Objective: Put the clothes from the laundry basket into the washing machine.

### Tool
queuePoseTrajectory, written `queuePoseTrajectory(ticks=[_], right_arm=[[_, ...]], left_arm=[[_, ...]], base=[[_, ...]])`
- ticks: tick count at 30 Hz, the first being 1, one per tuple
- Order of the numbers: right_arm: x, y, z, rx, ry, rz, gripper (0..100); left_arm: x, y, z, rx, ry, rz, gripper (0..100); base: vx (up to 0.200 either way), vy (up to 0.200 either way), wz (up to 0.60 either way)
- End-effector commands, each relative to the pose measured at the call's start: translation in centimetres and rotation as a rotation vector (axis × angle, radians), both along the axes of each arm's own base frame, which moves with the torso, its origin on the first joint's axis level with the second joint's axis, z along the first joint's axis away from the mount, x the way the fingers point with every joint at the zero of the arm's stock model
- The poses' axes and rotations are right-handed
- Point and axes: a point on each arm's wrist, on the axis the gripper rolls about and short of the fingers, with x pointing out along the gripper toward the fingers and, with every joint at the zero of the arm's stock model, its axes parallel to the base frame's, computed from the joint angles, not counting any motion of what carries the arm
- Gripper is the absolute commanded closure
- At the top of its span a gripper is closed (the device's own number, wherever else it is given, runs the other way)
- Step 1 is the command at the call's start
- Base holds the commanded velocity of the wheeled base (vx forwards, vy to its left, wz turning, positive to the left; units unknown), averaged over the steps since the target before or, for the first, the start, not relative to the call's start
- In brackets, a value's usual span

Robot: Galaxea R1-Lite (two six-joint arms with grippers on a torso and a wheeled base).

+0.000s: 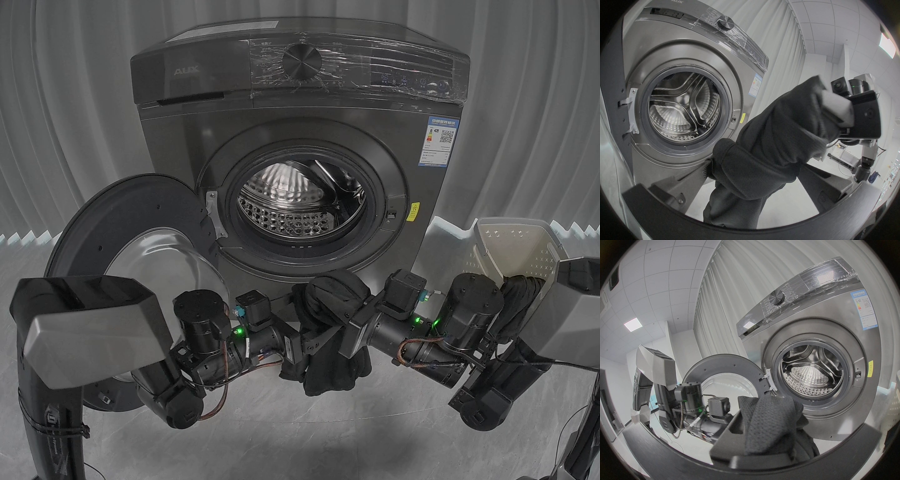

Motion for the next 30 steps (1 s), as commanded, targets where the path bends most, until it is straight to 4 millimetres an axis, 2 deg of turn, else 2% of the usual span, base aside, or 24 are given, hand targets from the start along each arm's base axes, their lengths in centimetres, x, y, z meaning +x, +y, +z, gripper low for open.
queuePoseTrajectory(ticks=[1, 2, 3, 11, 15, 21, 26, 27, 30], right_arm=[[-0.1, 0.3, 0.0, 0.004, -0.001, 0.002, 100], [-0.1, 0.4, 0.0, 0.004, -0.001, 0.005, 100], [-0.1, 0.4, 0.0, 0.004, -0.001, 0.005, 100], [0.4, 0.3, 0.1, 0.01, -0.008, -0.007, 100], [1.1, 0.5, 0.2, 0.031, -0.008, -0.04, 100], [1.1, 0.3, 0.0, 0.028, 0.013, -0.074, 100], [0.5, 0.3, -0.7, 0.006, 0.038, -0.073, 100], [0.5, 0.3, -0.7, 0.006, 0.038, -0.073, 0], [-0.2, 0.3, -1.4, -0.019, 0.06, -0.055, 0]], left_arm=[[1.3, -1.1, -1.7, 0.004, 0.002, 0.037, 0], [1.4, -1.4, -1.7, -0.002, -0.002, 0.049, 0], [1.4, -1.4, -1.7, -0.002, -0.002, 0.049, 100], [1.0, -1.6, -1.3, -0.007, -0.001, 0.039, 100], [0.2, -0.8, 0.0, -0.014, -0.006, 0.045, 100], [1.2, 0.4, 0.4, -0.022, -0.02, 0.149, 100], [1.2, 0.6, 1.3, -0.044, -0.035, 0.16, 100], [1.2, 0.6, 1.4, -0.047, -0.034, 0.161, 100], [1.4, 0.6, 1.8, -0.058, -0.044, 0.167, 100]], base=[[0.0, 0.0, 0.0], [0.0, 0.0, 0.0], [0.0, 0.0, 0.0], [0.0, 0.0, 0.0], [0.0, 0.0, 0.0], [0.0, 0.0, 0.0], [0.0, 0.0, 0.0], [0.0, 0.0, 0.0], [0.0, 0.0, 0.0]])
